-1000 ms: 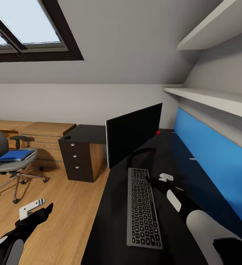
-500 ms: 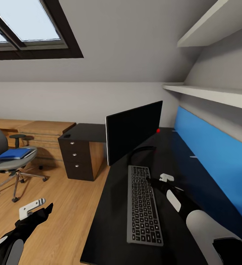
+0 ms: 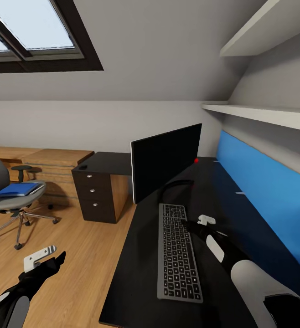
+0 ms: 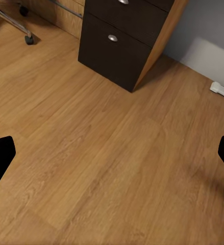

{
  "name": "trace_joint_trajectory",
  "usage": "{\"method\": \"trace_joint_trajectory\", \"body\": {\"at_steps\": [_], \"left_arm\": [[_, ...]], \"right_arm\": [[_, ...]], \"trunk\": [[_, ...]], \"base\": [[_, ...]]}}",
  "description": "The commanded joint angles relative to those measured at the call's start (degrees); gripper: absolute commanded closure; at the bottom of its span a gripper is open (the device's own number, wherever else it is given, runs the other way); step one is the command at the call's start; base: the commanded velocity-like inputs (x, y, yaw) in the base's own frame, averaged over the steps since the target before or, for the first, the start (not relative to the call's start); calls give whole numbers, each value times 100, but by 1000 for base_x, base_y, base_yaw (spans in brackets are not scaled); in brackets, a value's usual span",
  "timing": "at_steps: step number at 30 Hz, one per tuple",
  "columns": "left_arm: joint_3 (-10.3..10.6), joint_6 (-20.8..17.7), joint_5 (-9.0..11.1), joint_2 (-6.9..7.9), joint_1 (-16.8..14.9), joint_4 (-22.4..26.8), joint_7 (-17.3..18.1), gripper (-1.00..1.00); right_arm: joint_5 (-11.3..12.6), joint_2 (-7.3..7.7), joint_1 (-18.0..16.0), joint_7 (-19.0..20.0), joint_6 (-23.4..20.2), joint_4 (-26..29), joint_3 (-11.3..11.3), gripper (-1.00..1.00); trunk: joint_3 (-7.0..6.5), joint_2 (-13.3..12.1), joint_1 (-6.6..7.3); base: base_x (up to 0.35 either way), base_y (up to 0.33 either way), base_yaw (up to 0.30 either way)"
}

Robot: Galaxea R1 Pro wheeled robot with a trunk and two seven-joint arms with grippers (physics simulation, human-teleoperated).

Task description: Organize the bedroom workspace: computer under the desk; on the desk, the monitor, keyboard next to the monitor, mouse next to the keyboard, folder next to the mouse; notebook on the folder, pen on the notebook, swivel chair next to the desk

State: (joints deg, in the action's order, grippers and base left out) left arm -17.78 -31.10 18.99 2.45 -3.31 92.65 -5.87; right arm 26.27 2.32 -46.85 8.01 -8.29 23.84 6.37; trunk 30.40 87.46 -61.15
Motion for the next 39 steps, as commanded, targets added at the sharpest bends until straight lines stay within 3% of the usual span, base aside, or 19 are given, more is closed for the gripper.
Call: {"method": "trace_joint_trajectory", "body": {"at_steps": [1, 11, 23, 39], "left_arm": [[3, -28, 61, 2, -3, 8, -46, -100], [3, -28, 61, 2, -3, 8, -46, -100], [4, -28, 61, 2, -3, 8, -46, -100], [10, -28, 61, 2, -3, 8, -46, -100]], "right_arm": [[36, 6, -5, 0, -23, 7, 34, -100], [20, -9, -4, -13, -245, 8, 72, -100], [26, -19, -2, -11, -496, 23, 341, -100], [28, -23, -6, -10, -524, 16, 356, -100]], "trunk": [[6, 3, 0], [6, 3, 0], [6, 3, 0], [6, 3, 0]], "base": [[0, 0, 0], [0, 0, 0], [0, 0, 0], [0, 0, 0]]}}
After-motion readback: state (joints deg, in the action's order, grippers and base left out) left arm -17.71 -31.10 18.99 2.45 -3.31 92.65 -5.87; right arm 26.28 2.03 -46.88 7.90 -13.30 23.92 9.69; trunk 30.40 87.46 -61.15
